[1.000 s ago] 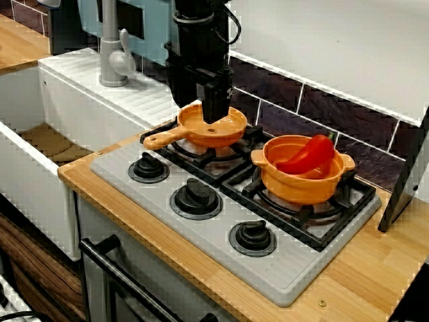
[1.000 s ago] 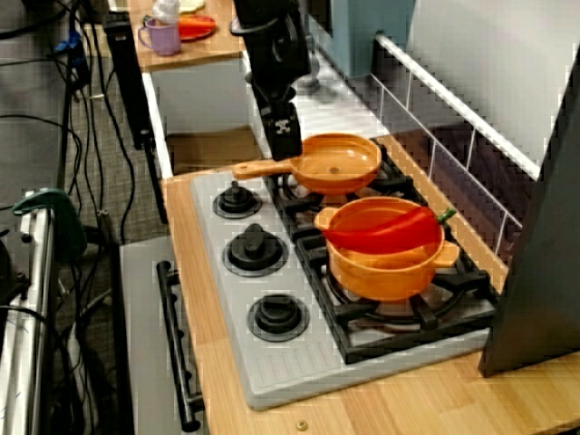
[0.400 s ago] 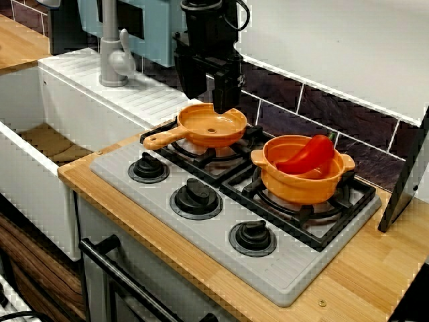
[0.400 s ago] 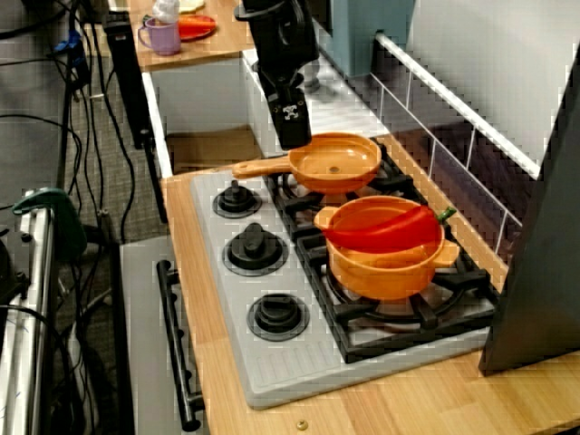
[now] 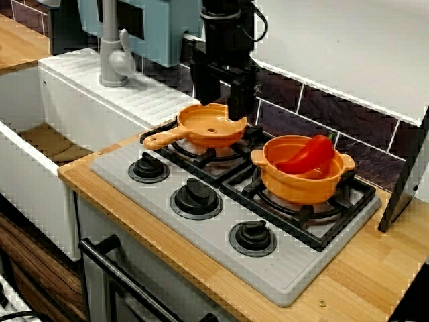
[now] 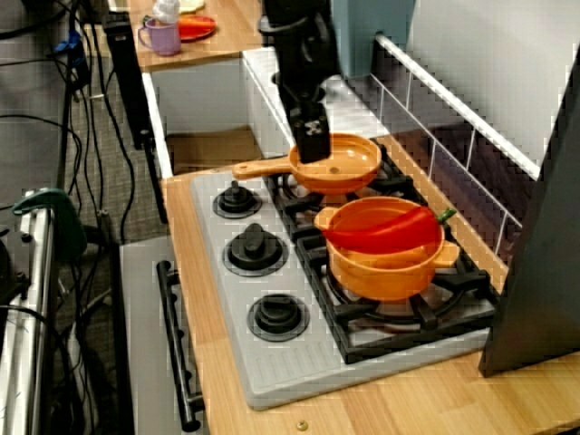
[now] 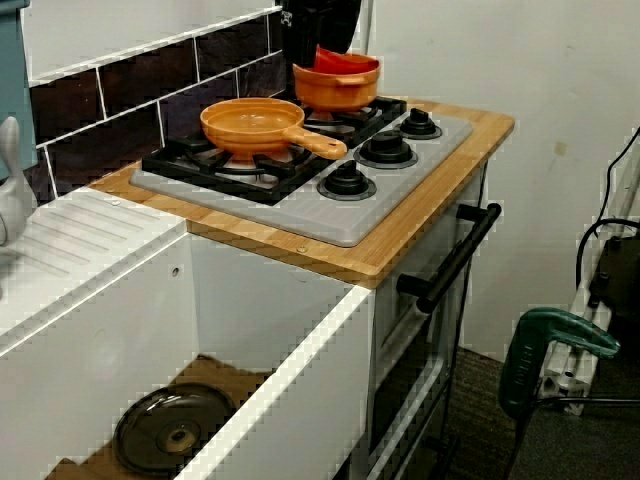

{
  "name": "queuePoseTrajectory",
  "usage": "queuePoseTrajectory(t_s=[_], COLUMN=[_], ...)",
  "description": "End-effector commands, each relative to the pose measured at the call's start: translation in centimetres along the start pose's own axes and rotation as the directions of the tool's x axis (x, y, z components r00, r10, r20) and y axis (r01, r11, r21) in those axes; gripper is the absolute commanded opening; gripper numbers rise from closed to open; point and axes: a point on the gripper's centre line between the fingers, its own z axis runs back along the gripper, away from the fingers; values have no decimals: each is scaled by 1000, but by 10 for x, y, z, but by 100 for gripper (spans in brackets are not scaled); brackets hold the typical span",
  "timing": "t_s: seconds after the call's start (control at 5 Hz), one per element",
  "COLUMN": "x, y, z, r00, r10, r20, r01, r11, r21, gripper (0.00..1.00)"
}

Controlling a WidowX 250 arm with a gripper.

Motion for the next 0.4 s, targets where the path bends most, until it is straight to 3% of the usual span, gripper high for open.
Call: queuePoseTrajectory(t_s=[0.0,0.2], x=[16,21], y=[-6,-13], z=[1,-3], r00=[999,1000], r10=[12,12], r20=[35,22], r01=[-11,-12], r11=[1000,1000], r21=[-8,-2], gripper=[100,100])
